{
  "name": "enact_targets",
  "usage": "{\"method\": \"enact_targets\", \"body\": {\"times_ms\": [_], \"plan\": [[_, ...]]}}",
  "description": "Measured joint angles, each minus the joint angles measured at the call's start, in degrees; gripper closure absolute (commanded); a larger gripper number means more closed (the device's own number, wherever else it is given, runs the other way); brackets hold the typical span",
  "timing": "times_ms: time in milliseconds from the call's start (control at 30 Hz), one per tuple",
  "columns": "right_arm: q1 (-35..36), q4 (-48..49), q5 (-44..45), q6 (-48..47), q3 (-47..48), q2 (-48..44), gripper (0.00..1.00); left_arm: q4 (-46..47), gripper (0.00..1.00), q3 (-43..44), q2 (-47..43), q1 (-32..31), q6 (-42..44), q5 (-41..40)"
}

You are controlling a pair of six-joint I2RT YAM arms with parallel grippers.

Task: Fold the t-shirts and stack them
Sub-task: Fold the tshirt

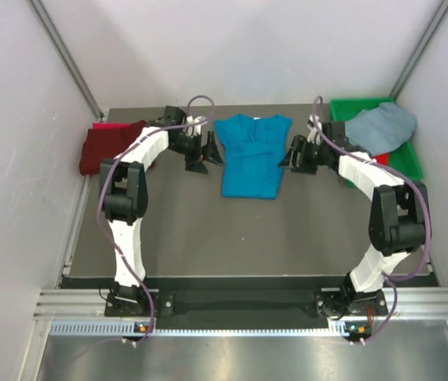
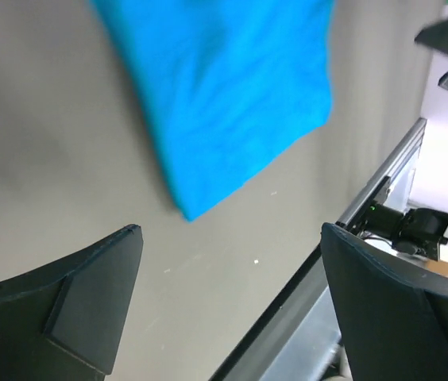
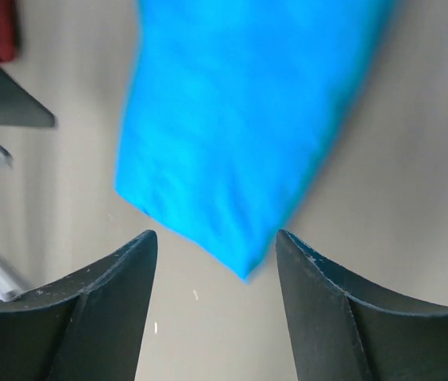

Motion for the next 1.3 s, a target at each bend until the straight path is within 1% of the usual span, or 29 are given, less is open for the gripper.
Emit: {"method": "enact_targets", "body": {"times_ms": [67,100,167,233,433,500,533,567,633,700,767,800,867,900,967,1000,1067,1100,1133,1167,1200,1233,1300], "plan": [[-2.21,0.13,-1.73,2.69,-5.16,-0.46,0.37,0.44,0.03,-2.27,0.59,0.90,-1.16,0.24],[-2.78,-0.02,-2.29,3.61,-7.19,-0.39,0.36,0.55,0.01,-3.32,1.25,1.05,-1.53,0.55],[-3.10,-0.33,-3.98,6.14,-11.74,-0.17,0.36,1.66,0.01,-5.35,2.84,0.81,-3.61,2.08],[-2.78,-0.26,-5.77,8.00,-14.36,0.33,0.36,3.15,0.01,-7.45,4.17,0.33,-5.92,3.52],[-2.29,2.36,-8.76,11.91,-15.54,2.69,0.36,7.78,0.01,-11.63,5.01,-1.11,-13.18,8.22],[-2.16,4.11,-9.05,13.03,-15.54,3.41,0.36,8.83,0.04,-11.85,5.14,-1.64,-14.69,8.76],[-2.03,4.92,-9.16,13.60,-15.52,3.76,0.36,9.53,0.10,-11.85,5.27,-2.01,-15.39,8.83],[-1.86,5.73,-9.25,13.99,-15.50,4.15,0.36,9.94,0.13,-11.85,5.42,-2.36,-15.91,8.81],[-1.29,7.23,-9.29,14.84,-15.47,5.20,0.36,10.86,0.21,-11.82,5.84,-3.15,-16.48,8.79],[-0.74,8.07,-10.03,15.78,-15.15,6.29,0.36,11.15,0.27,-11.82,6.34,-3.78,-16.98,8.74],[-0.13,8.61,-10.25,16.33,-14.45,6.93,0.37,10.95,0.29,-11.76,6.51,-4.20,-17.00,8.24],[0.13,8.94,-10.25,16.44,-14.05,7.34,0.37,10.84,0.32,-11.72,6.51,-4.31,-16.96,7.87],[0.59,9.35,-10.34,16.68,-13.22,8.26,0.41,10.47,0.38,-11.43,6.51,-4.35,-16.74,6.88],[0.79,9.57,-10.36,16.72,-12.81,8.70,0.49,10.34,0.46,-11.37,6.51,-4.33,-16.50,6.21],[1.18,9.68,-10.08,16.59,-12.17,9.42,0.57,10.03,0.49,-11.21,6.51,-4.31,-16.09,5.40],[1.33,9.73,-9.92,16.57,-12.00,9.75,0.66,9.88,0.57,-11.15,6.51,-4.24,-15.82,4.98],[1.55,9.25,-9.75,16.35,-11.89,10.25,0.72,9.44,0.64,-10.95,6.51,-4.00,-15.43,4.33],[1.62,8.96,-9.60,16.28,-11.78,10.36,0.75,9.07,0.72,-10.75,6.51,-3.93,-15.15,4.04],[1.66,8.68,-9.44,16.20,-11.74,10.38,0.78,8.63,0.76,-10.56,6.51,-3.82,-14.88,3.76],[1.68,8.50,-9.40,16.02,-11.74,10.36,0.80,8.44,0.83,-10.47,6.51,-3.72,-14.58,3.54],[1.68,8.35,-9.38,15.82,-11.74,10.36,0.87,8.22,0.93,-10.36,6.51,-3.61,-14.34,3.52],[1.68,8.13,-9.33,15.56,-11.74,10.36,0.90,7.98,1.00,-10.25,6.51,-3.50,-14.19,3.52],[1.68,7.56,-9.25,15.08,-11.74,10.23,0.99,7.45,1.00,-10.03,6.51,-3.32,-13.33,3.58]]}}
